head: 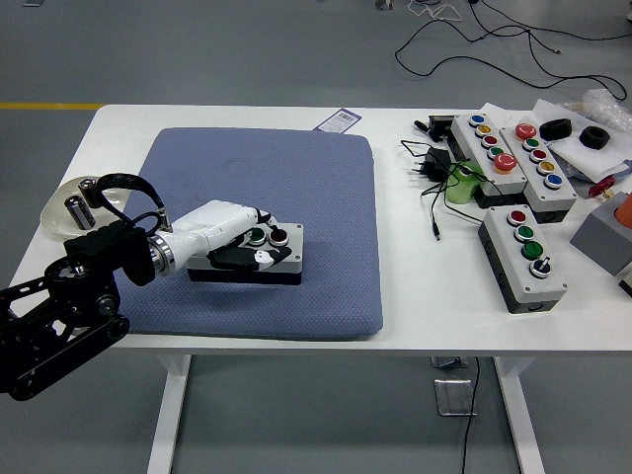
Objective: Pick up the button,place it on the desk,press the button,press the button
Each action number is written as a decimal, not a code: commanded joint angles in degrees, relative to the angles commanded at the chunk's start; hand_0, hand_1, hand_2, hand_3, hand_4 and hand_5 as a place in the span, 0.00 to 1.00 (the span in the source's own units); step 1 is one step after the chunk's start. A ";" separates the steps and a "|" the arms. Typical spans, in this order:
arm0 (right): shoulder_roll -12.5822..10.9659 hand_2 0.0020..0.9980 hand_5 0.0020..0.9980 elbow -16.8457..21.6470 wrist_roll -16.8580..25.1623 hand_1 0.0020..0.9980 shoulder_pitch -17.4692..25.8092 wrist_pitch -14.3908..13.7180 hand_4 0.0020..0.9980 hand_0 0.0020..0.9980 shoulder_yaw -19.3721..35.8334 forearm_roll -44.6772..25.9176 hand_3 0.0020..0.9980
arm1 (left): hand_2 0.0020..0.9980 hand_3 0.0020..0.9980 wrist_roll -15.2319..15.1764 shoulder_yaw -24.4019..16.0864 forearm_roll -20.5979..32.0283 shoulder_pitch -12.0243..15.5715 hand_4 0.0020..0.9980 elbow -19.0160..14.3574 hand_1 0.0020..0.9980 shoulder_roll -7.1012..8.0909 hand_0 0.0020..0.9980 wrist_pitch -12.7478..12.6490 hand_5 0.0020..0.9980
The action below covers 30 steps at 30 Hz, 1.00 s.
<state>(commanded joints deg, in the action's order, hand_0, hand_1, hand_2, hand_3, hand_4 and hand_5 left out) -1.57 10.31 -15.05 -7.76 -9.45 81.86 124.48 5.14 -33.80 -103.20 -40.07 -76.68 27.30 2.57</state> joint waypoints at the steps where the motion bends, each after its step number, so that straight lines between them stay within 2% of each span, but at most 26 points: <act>1: 0.00 0.70 0.19 0.00 -0.01 0.65 0.01 0.01 0.33 0.68 0.02 0.01 0.64 | 0.03 0.68 0.00 -0.23 -0.05 0.04 0.69 -0.11 0.00 0.02 0.00 -0.08 1.00; 10: -0.02 0.70 0.19 0.00 -0.04 0.65 0.11 -0.03 0.33 0.68 0.20 0.05 0.64 | 0.03 0.68 -0.07 -5.49 -0.95 1.21 0.69 -2.44 0.00 0.26 0.00 -0.41 1.00; 14: -0.06 0.70 0.19 0.00 -0.06 0.65 0.12 0.01 0.33 0.68 0.28 0.27 0.64 | 0.04 0.68 0.06 -9.23 -1.21 2.46 0.69 -1.70 0.00 -0.40 0.00 -0.02 1.00; 17: -0.06 0.70 0.19 0.00 -0.06 0.65 0.19 -0.01 0.33 0.68 0.28 0.26 0.64 | 0.04 0.68 -0.21 -13.27 -0.42 4.48 0.69 -0.92 0.00 -1.28 0.00 -1.26 1.00; 19: -0.06 0.70 0.19 0.00 -0.06 0.65 0.27 -0.02 0.33 0.68 0.29 0.26 0.64 | 0.04 0.68 -0.67 -17.14 1.43 6.71 0.69 -0.50 0.00 -2.17 0.00 -3.60 1.00; 20: -0.06 0.70 0.19 0.00 -0.06 0.65 0.29 -0.02 0.33 0.68 0.29 0.25 0.64 | 0.27 0.76 -0.83 -18.87 2.12 7.45 0.68 -0.40 0.24 -2.45 0.11 -4.43 1.00; 25: -0.05 0.70 0.19 0.00 -0.04 0.65 0.35 -0.03 0.33 0.68 0.28 0.24 0.64 | 0.27 0.76 -1.99 -26.54 9.87 11.00 0.68 1.01 0.24 -4.12 0.11 -8.58 1.00; 26: -0.06 0.70 0.19 0.00 -0.04 0.65 0.35 -0.03 0.33 0.68 0.33 0.31 0.64 | 0.55 0.81 -2.36 -27.71 12.31 11.62 0.67 1.55 0.52 -4.47 0.33 -8.96 1.00; 30: -0.06 0.70 0.19 0.00 -0.02 0.65 0.32 -0.02 0.33 0.68 0.40 0.44 0.64 | 0.55 0.81 -3.92 -29.91 20.87 13.41 0.67 3.26 0.52 -5.50 0.33 -9.92 1.00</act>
<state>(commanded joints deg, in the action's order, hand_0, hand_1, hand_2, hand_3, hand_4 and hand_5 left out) -1.64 10.31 -15.07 -7.44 -9.47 82.27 124.93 1.23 -63.71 -82.34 -26.66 -73.42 21.80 -7.34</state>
